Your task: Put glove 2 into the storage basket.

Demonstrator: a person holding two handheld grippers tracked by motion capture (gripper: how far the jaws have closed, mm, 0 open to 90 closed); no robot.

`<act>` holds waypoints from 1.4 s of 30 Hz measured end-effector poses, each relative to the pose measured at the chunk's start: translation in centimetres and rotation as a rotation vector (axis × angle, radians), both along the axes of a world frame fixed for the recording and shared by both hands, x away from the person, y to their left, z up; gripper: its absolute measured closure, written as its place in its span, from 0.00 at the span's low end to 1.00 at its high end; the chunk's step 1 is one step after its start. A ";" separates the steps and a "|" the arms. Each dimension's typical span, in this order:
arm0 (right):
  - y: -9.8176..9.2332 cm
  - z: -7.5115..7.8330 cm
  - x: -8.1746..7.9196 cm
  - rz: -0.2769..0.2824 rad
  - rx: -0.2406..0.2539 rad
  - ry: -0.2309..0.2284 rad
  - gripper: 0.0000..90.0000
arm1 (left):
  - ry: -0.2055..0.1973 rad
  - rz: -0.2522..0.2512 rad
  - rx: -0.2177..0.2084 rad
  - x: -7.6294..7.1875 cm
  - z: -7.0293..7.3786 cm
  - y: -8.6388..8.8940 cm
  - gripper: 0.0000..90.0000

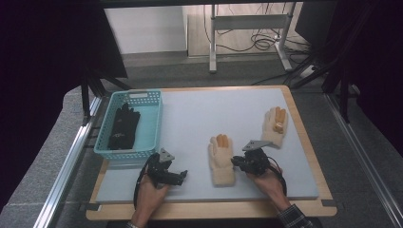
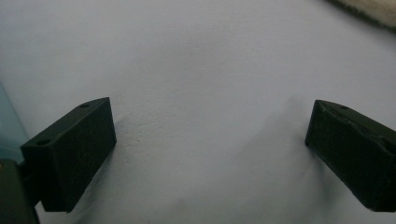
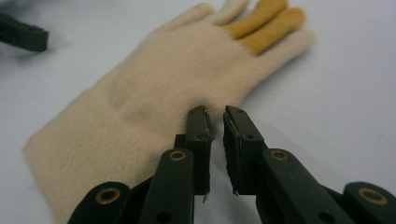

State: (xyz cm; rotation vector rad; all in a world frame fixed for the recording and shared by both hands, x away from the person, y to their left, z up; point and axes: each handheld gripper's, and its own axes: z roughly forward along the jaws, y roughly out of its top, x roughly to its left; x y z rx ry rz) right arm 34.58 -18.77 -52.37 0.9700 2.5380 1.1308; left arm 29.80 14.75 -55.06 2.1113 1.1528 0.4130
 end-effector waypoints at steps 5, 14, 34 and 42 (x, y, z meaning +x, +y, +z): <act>0.3 -0.2 -0.4 0.006 -0.005 -0.008 0.83 | 0.000 0.000 0.000 0.0 0.0 0.0 0.02; -2.9 0.9 1.7 -0.085 0.015 -0.034 0.65 | 0.000 0.000 0.000 0.0 0.0 0.0 0.02; -12.5 3.3 8.6 -0.368 -0.048 -0.118 0.63 | 0.001 0.000 -0.001 0.0 0.0 0.0 0.02; -13.3 2.0 11.3 -0.429 -0.054 -0.097 0.43 | 0.002 -0.001 -0.001 0.0 0.0 0.0 0.02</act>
